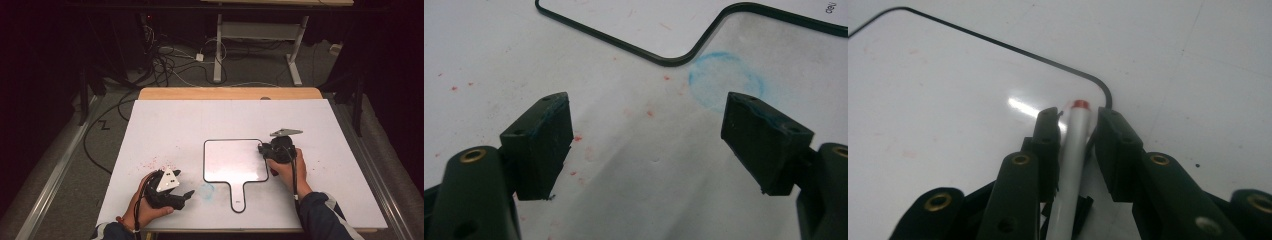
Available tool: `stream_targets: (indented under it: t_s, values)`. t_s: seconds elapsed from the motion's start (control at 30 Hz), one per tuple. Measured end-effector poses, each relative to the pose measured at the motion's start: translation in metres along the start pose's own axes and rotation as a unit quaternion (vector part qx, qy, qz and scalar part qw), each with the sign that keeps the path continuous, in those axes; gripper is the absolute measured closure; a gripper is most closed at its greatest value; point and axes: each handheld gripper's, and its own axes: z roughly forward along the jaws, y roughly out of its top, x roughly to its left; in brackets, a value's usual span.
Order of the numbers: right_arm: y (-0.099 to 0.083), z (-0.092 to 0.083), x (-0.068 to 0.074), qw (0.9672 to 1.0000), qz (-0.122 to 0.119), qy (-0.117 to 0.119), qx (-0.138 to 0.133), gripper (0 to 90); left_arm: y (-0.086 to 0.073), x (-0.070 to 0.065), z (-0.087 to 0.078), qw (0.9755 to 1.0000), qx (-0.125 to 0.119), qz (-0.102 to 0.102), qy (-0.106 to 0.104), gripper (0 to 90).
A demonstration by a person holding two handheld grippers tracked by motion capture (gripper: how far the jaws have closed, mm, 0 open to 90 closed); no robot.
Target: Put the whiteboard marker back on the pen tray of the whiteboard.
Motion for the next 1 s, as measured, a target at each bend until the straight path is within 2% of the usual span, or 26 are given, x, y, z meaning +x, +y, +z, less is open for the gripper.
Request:
stream_targets:
  t_s: [0.07,0.2,0.4,0.5,0.6,0.63,0.87,0.93,1.0]
  values:
    - [-0.001,0.0,-0.001,1.0,-0.004,-0.007,0.0,70.8,0.0,0.0,0.0,1.0,0.0,0.0,-0.001,20.1]
    - [-0.002,-0.002,-0.007,1.0,0.003,-0.004,-0.002,69.4,0.0,0.0,0.0,1.0,0.001,0.0,-0.001,20.1]
    - [-0.003,-0.003,-0.006,1.0,-0.001,-0.009,0.0,65.0,0.0,0.0,0.0,1.0,0.001,0.001,-0.001,20.1]
    - [-0.002,-0.006,-0.008,0.9999,0.0,-0.008,-0.012,63.6,0.0,-0.001,-0.001,1.0,0.001,0.002,0.0,20.1]
    - [0.0,-0.014,-0.009,0.9996,-0.013,-0.002,-0.026,64.2,0.0,0.0,-0.001,1.0,0.0,0.002,0.0,20.0]
    - [0.0,-0.017,-0.01,0.9995,-0.021,-0.006,-0.025,66.4,0.0,0.0,-0.001,1.0,0.0,0.002,0.0,20.0]
    - [-0.009,-0.028,-0.006,0.9974,-0.07,0.018,-0.009,83.3,0.0,-0.001,-0.002,1.0,0.001,0.004,0.001,19.9]
    - [-0.011,-0.032,-0.004,0.9962,-0.076,0.041,-0.009,86.7,0.0,-0.001,-0.002,1.0,0.0,0.004,0.001,19.9]
    - [-0.013,-0.034,-0.002,0.9953,-0.087,0.044,-0.002,88.0,0.0,-0.001,-0.001,1.0,0.002,0.004,0.001,19.9]
